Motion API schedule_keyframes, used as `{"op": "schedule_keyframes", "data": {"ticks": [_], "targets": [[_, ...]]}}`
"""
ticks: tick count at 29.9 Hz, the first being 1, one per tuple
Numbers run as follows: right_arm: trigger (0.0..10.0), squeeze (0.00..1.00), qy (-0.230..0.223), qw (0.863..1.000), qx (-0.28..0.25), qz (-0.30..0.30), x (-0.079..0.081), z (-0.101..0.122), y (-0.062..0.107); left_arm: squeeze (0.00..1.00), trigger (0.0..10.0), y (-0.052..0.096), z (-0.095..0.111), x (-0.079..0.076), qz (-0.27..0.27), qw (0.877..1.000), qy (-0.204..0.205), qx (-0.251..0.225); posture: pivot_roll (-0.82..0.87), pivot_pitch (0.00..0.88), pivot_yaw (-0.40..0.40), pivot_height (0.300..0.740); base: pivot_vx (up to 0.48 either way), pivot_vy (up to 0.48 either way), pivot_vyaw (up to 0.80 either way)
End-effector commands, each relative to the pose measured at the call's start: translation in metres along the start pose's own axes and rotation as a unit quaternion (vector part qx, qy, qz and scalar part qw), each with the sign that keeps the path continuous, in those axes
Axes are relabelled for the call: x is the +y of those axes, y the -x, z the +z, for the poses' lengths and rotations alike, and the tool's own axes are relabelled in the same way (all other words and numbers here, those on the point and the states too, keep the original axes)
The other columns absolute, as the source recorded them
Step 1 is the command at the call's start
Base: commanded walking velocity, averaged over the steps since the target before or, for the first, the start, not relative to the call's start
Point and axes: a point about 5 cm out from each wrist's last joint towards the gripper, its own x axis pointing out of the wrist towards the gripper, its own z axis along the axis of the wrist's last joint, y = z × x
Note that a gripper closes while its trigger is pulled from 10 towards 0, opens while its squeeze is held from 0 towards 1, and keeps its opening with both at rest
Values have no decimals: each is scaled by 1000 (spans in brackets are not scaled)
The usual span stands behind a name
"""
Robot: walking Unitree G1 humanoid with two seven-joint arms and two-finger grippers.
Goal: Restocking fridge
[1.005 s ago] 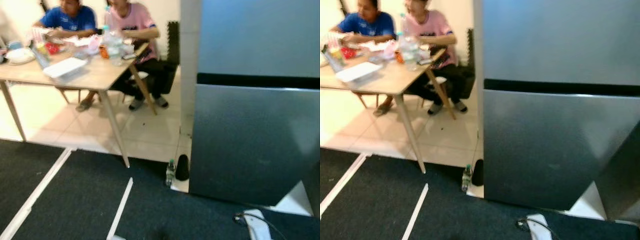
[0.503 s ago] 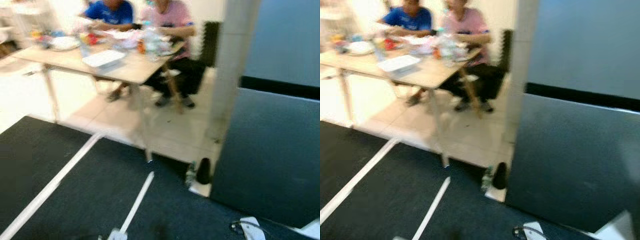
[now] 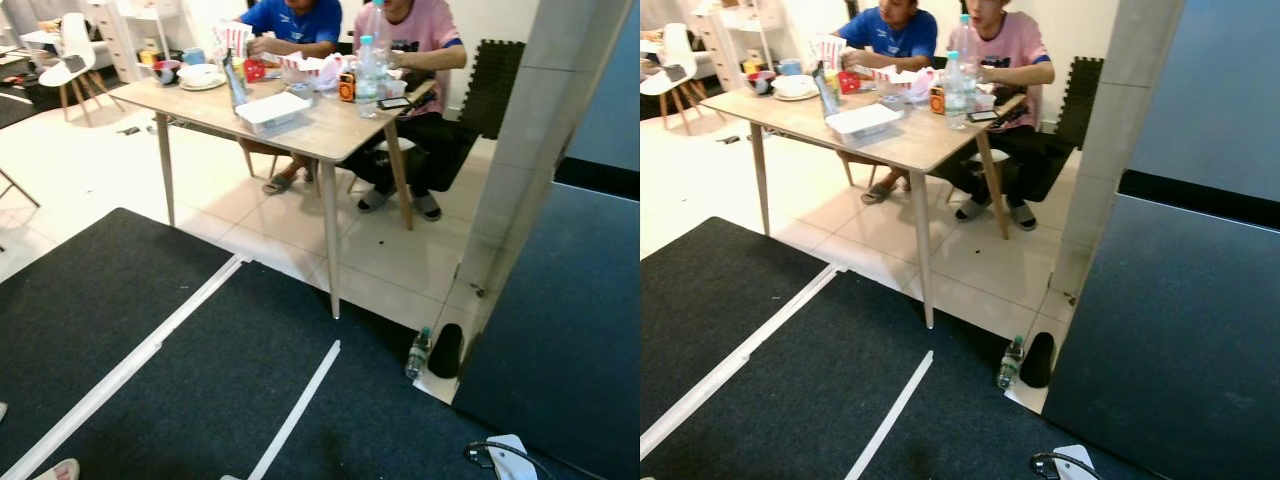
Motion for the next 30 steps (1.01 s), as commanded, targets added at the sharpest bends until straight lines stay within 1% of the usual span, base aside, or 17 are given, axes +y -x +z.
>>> {"op": "schedule_keyframes", "data": {"ticks": [1,7,10,20,26,27,30], "targets": [[10000,0,-4,1000,-12,-2,0,6,0,0,10000,0,-2,-2,-5,1000,-4,2,-48,5,43,740,0,0,0],[10000,0,1,1000,-12,2,1,6,0,0,10000,0,-4,-1,-5,1000,-5,5,-52,12,45,740,0,0,0],[10000,0,9,1000,-10,5,0,4,0,0,10000,0,-5,0,-5,1000,-6,7,-57,0,41,740,0,0,0],[10000,0,8,1000,-18,12,-2,9,0,0,10000,1,-5,0,-9,1000,-17,9,-61,0,42,740,270,0,0],[10000,0,24,999,-17,18,-3,10,1,0,10000,1,-5,1,-10,1000,-18,9,-56,0,32,740,291,0,0],[10000,0,34,999,-18,19,-3,12,1,0,10000,1,-6,1,-10,1000,-18,9,-55,0,32,740,292,0,769],[10000,0,43,999,-18,21,-3,12,1,0,10000,1,-7,1,-11,1000,-18,10,-54,0,27,740,296,0,769]]}}
